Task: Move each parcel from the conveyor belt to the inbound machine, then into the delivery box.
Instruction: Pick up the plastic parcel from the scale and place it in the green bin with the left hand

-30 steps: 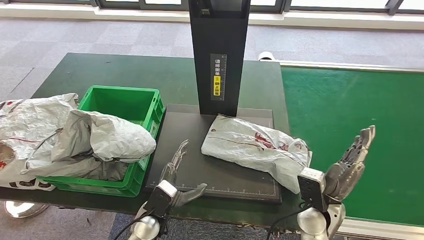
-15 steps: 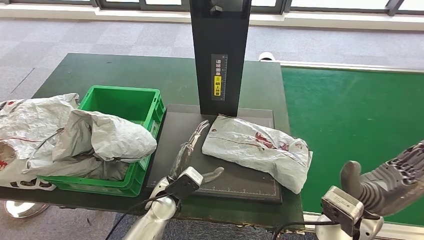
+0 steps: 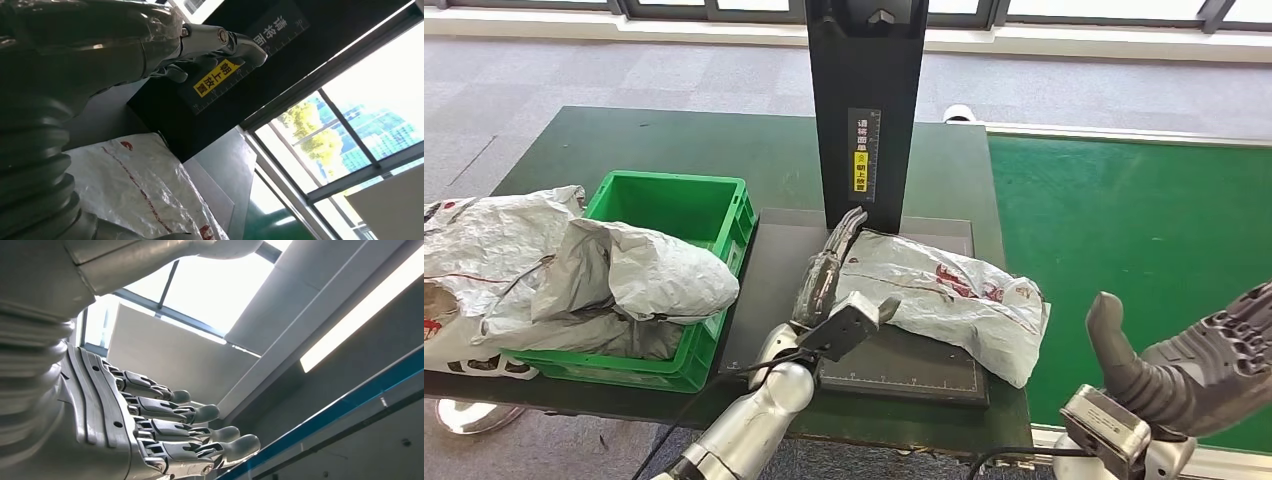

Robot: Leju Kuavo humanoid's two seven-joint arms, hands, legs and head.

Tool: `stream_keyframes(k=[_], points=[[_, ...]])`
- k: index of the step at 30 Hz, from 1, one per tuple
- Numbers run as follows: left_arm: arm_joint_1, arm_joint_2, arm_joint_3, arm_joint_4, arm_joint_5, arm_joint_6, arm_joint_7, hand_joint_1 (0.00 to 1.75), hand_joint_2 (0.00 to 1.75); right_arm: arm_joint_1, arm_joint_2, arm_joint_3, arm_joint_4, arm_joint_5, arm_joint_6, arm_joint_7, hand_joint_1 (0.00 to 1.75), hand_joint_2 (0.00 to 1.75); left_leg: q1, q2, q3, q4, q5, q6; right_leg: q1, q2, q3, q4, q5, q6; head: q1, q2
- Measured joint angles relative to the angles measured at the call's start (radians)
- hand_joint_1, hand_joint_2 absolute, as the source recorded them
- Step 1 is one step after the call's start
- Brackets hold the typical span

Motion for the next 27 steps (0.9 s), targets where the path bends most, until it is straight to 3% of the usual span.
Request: stream_keyframes(k=[5,12,16,24,25,27], points=[[-0.111,-0.015,-0.124,0.173,-0.007,0.077,0.164,0.00,1.75,-0.005,0.000,0.032,0.002,0.002,0.001,0.000,0.00,1.75,0.000,0.000,0.000,0.000,0.000,0.000,0.000,0.000,0.000,0.000,0.000,0.001,0.000,0.000],[-0.174,-0.017,-0.366,0.330,-0.011,0.079,0.382,0.00,1.75,-0.001,0.000,0.033,-0.024,-0.009,-0.001,0.000,0.00,1.75,0.000,0.000,0.000,0.000,0.000,0.000,0.000,0.000,-0.001,0.000,0.000,0.001,0.000,0.000],[-0.191,-0.016,-0.461,0.364,0.001,0.080,0.418,0.00,1.75,0.002,0.000,0.033,-0.041,-0.012,-0.001,0.000,0.00,1.75,0.000,0.000,-0.001,0.000,0.000,0.000,0.000,0.000,-0.002,0.000,0.000,0.001,0.000,0.000],[-0.203,-0.016,-0.503,0.383,0.000,0.079,0.434,0.00,1.75,0.002,0.000,0.033,-0.047,-0.011,-0.001,0.001,0.00,1.75,0.000,0.000,-0.001,0.000,0.000,0.000,0.000,0.000,-0.001,0.000,0.000,0.001,0.000,0.000],[-0.210,-0.016,-0.525,0.395,-0.009,0.063,0.450,0.06,1.75,0.003,0.000,0.033,-0.048,-0.011,-0.001,0.001,0.00,1.75,0.000,0.000,0.000,0.000,0.000,0.000,0.000,0.000,-0.001,0.000,0.000,0.001,0.000,0.000],[-0.221,-0.016,-0.572,0.420,-0.029,0.004,0.485,0.93,1.75,0.003,0.000,0.033,-0.049,-0.010,-0.001,0.001,0.00,1.75,0.000,0.000,0.000,0.000,0.000,0.000,0.000,0.001,-0.001,0.000,0.000,0.001,0.000,0.000]])
